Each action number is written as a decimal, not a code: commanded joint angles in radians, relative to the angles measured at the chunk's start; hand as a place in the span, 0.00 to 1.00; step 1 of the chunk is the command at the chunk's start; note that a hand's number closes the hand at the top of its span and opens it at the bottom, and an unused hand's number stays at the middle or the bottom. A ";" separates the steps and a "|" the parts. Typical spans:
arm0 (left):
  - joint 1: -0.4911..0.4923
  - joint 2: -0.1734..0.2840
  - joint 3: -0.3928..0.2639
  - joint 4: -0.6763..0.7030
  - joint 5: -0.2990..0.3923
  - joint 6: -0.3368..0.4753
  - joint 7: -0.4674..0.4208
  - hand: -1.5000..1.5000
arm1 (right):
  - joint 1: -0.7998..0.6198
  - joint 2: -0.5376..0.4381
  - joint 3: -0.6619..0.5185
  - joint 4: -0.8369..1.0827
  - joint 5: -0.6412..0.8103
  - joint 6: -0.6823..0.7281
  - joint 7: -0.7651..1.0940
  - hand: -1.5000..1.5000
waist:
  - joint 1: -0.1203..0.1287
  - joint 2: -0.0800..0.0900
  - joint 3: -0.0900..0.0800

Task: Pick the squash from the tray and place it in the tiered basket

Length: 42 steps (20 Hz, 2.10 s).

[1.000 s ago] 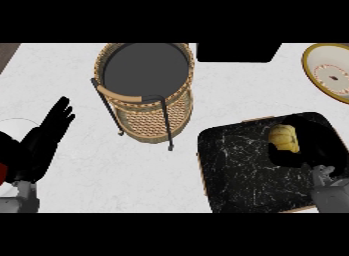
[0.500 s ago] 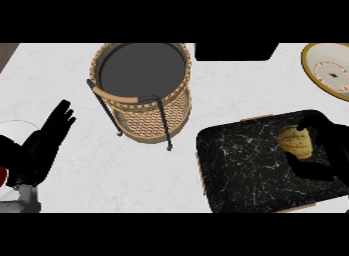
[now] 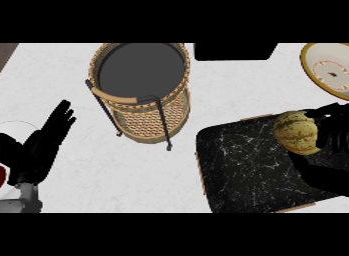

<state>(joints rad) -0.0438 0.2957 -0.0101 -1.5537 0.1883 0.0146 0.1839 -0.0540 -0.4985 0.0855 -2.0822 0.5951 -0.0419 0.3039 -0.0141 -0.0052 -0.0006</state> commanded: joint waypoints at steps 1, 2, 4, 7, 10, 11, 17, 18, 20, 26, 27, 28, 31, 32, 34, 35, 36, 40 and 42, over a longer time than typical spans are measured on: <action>-0.043 -0.001 0.021 0.021 0.005 -0.010 0.008 0.50 | -0.047 0.021 0.029 -0.168 -0.049 0.101 0.112 1.00 | 0.009 0.003 0.000; -0.012 -0.007 -0.020 -0.095 -0.030 0.035 0.089 0.50 | -0.082 0.025 0.010 -0.199 -0.067 0.129 0.184 1.00 | 0.015 0.001 0.000; -0.042 -0.010 0.005 -0.006 -0.004 -0.008 0.036 0.50 | -0.243 0.064 0.095 -0.167 -0.043 0.182 0.310 1.00 | 0.023 0.005 -0.001; 0.002 0.012 0.025 -0.039 0.009 -0.044 0.018 0.50 | -0.397 0.122 0.169 -0.087 0.002 0.201 0.394 1.00 | 0.036 0.005 -0.001; -0.017 -0.029 -0.005 -0.055 -0.026 0.004 0.051 0.50 | -0.546 0.168 0.196 -0.100 -0.023 0.293 0.533 1.00 | 0.029 0.003 -0.001; -0.064 -0.009 0.029 0.014 0.004 -0.036 0.044 0.50 | -0.564 0.223 0.252 0.005 0.054 0.232 0.482 1.00 | 0.027 0.006 -0.001; -0.026 -0.037 0.010 0.014 -0.043 -0.024 0.000 0.50 | -0.780 0.400 0.274 0.253 0.133 0.202 0.562 1.00 | 0.028 0.007 -0.001; -0.034 -0.041 -0.001 -0.026 -0.063 0.001 0.035 0.50 | -0.802 0.435 0.301 0.258 0.161 0.208 0.603 1.00 | 0.026 0.005 0.000; -0.025 -0.023 0.023 -0.036 -0.007 -0.045 0.066 0.50 | -0.912 0.492 0.267 0.341 0.149 0.217 0.656 1.00 | 0.032 0.005 -0.001; -0.031 -0.008 0.052 -0.028 -0.019 -0.067 0.047 0.50 | -0.921 0.497 0.331 0.489 0.141 0.099 0.657 1.00 | 0.028 0.005 0.000; -0.061 -0.046 0.038 0.017 -0.046 -0.031 0.021 0.50 | -0.930 0.497 0.345 0.517 0.138 0.094 0.657 1.00 | 0.025 0.006 0.000; -0.041 -0.056 0.023 0.008 -0.060 -0.024 0.020 0.50 | -0.955 0.497 0.281 0.588 0.132 0.093 0.608 1.00 | 0.028 0.007 0.000; 0.031 -0.072 0.005 -0.044 -0.059 -0.044 -0.008 0.50 | -0.966 0.497 0.299 0.581 0.108 0.089 0.653 1.00 | 0.029 0.005 0.000; -0.052 -0.052 0.035 -0.006 -0.037 -0.049 0.032 0.50 | -0.969 0.498 0.371 0.658 0.119 -0.010 0.649 1.00 | 0.032 0.007 0.000; -0.014 -0.052 0.042 -0.015 -0.052 -0.046 0.010 0.50 | -0.972 0.497 0.324 0.613 0.114 0.067 0.633 1.00 | 0.025 0.005 0.000; -0.063 -0.040 0.040 -0.018 -0.038 -0.052 0.072 0.50 | -0.891 0.498 0.403 0.649 0.151 -0.026 0.582 1.00 | 0.027 0.007 0.000; -0.014 -0.058 0.028 -0.039 -0.049 -0.045 0.040 0.50 | -0.948 0.497 0.377 0.719 0.151 -0.040 0.564 1.00 | 0.036 0.008 0.000; -0.035 -0.089 0.001 0.004 -0.085 -0.030 0.009 0.50 | -0.975 0.498 0.388 0.773 0.170 -0.081 0.576 1.00 | 0.034 0.009 0.000; -0.081 -0.068 0.021 0.011 -0.059 -0.045 0.060 0.50 | -0.986 0.498 0.395 0.801 0.177 -0.097 0.569 1.00 | 0.034 0.010 0.000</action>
<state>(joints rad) -0.0895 0.2301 0.0149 -1.5622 0.1280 -0.0248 0.2197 -1.0454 -0.0162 0.4109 -1.4230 0.7366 -0.0769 0.8771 0.0102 -0.0264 0.0125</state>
